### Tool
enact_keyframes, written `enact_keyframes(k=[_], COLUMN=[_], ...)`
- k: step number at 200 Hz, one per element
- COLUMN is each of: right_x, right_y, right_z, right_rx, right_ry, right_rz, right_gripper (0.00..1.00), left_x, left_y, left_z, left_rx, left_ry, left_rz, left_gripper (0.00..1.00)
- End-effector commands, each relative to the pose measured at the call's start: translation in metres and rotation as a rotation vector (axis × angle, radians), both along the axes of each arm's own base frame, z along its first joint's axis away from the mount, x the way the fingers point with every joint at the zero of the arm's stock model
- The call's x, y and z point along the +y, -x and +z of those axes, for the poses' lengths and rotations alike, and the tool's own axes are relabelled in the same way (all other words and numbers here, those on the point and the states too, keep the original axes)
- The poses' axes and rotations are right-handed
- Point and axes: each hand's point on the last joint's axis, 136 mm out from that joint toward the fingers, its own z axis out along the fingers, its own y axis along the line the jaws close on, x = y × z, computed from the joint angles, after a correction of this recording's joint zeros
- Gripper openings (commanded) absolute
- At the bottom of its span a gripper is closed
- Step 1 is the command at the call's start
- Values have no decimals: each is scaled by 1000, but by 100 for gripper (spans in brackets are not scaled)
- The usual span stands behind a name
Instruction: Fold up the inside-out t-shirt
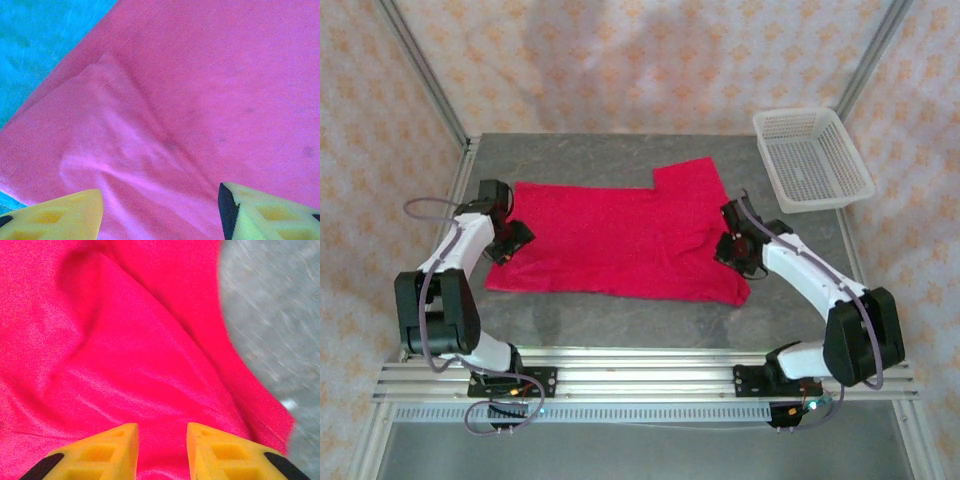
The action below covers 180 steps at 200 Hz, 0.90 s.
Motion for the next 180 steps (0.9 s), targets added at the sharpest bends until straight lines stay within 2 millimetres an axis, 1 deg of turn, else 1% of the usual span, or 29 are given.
enact_keyframes(k=[1, 9, 18, 30, 57, 70, 86, 104, 120, 134, 144, 156, 167, 180], right_x=[18, 23, 29, 36, 47, 51, 53, 59, 63, 65, 64, 62, 60, 57], right_y=[-31, -37, -45, -51, -63, -75, -96, -118, -133, -138, -135, -131, -126, -121], right_z=[-6, -16, -22, -32, -49, -52, -54, -52, -50, -52, -54, -51, -44, -31], right_rx=[-18, 14, 41, 77, 104, 92, 59, 33, 25, 52, 77, 83, 75, 52], right_ry=[-15, -4, 1, 13, 12, 14, 44, 57, 64, 79, 88, 93, 96, 91], right_rz=[0, 8, 15, 26, 34, 35, 24, 26, 26, 30, 34, 36, 40, 44], right_gripper=[28, 26, 25, 23, 22, 21, 19, 18, 18, 19, 20, 23, 28, 35], left_x=[-2, -6, -8, -10, -19, -22, -24, -24, -25, -23, -23, -23, -24, -24], left_y=[0, -4, -9, -14, -39, -51, -65, -77, -85, -90, -93, -97, -101, -105], left_z=[21, 24, 28, 32, 45, 52, 59, 63, 60, 52, 45, 35, 24, 9], left_rx=[-18, -34, -46, -52, -105, -135, -164, -181, -173, -152, -134, -115, -101, -79], left_ry=[-35, -16, -3, 9, 66, 91, 112, 121, 122, 119, 116, 122, 131, 137], left_rz=[-21, -27, -34, -41, -54, -51, -46, -47, -57, -64, -65, -70, -70, -72], left_gripper=[64, 64, 64, 64, 65, 65, 65, 65, 65, 65, 65, 65, 65, 65])
